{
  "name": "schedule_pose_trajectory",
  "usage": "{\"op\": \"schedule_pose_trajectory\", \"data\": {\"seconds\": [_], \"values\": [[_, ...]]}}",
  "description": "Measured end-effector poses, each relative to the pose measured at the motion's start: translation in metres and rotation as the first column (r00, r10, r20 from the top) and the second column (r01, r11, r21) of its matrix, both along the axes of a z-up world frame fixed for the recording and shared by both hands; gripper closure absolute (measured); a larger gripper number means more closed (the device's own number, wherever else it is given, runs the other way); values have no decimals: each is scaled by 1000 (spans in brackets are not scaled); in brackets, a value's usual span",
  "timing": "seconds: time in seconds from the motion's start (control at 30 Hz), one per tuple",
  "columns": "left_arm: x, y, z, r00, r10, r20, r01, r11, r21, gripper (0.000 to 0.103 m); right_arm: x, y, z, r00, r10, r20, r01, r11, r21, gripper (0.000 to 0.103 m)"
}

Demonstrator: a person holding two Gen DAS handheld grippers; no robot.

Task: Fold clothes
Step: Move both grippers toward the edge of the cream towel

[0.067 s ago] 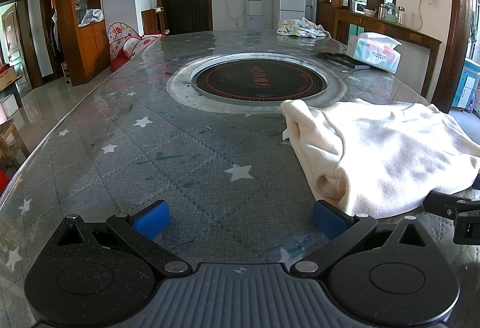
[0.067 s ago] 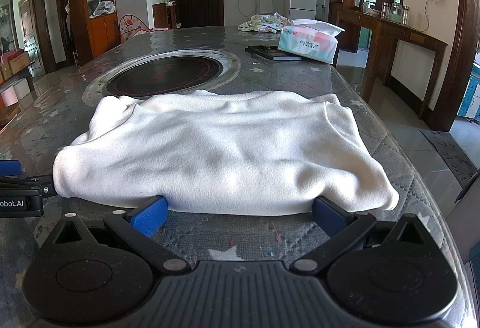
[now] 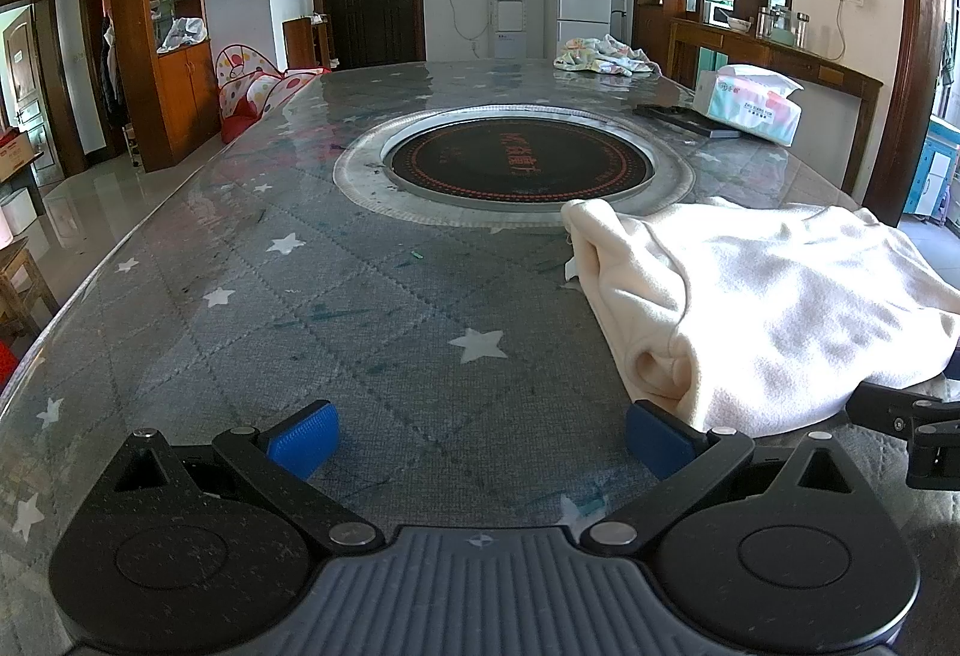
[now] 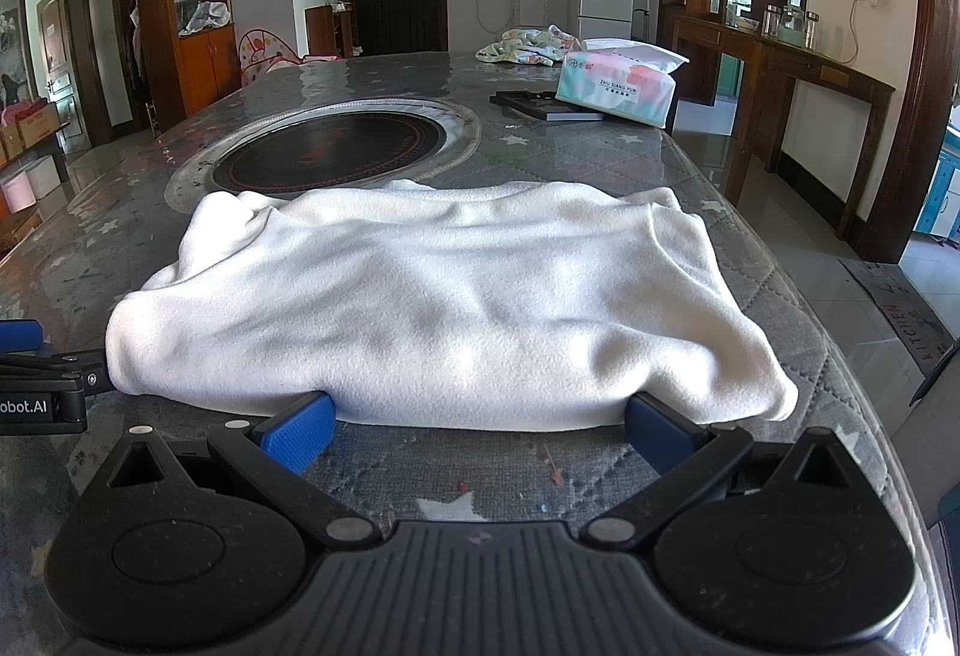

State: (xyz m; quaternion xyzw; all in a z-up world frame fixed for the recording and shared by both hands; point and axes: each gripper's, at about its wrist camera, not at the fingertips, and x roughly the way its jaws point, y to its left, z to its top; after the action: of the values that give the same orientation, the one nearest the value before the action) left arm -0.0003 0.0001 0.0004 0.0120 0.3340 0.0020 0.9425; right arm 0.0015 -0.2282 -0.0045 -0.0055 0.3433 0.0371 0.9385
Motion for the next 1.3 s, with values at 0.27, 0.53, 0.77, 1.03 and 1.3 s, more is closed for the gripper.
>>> {"op": "schedule_pose_trajectory", "data": {"seconds": [0.27, 0.53, 0.77, 1.03, 1.3], "values": [[1, 0, 3, 999, 9, -39, -9, 1000, 2, 0, -1, 0, 0, 1000, 3, -2, -3, 1000, 2, 0], [-10, -3, 29, 1000, 6, -21, -6, 1000, -4, 0, -12, -3, 8, 998, 59, -3, -59, 998, -9, 0], [-4, -13, 59, 999, -41, -17, 40, 998, -45, 0, -19, -11, 30, 994, 106, 28, -105, 994, -18, 0], [2, -30, 82, 997, -83, 2, 83, 995, -61, 0, -16, -28, 52, 994, 99, 53, -97, 995, -38, 0], [11, -48, 88, 993, -118, 7, 118, 993, -1, 1, -6, -46, 62, 994, 89, 55, -88, 996, -25, 0]]}}
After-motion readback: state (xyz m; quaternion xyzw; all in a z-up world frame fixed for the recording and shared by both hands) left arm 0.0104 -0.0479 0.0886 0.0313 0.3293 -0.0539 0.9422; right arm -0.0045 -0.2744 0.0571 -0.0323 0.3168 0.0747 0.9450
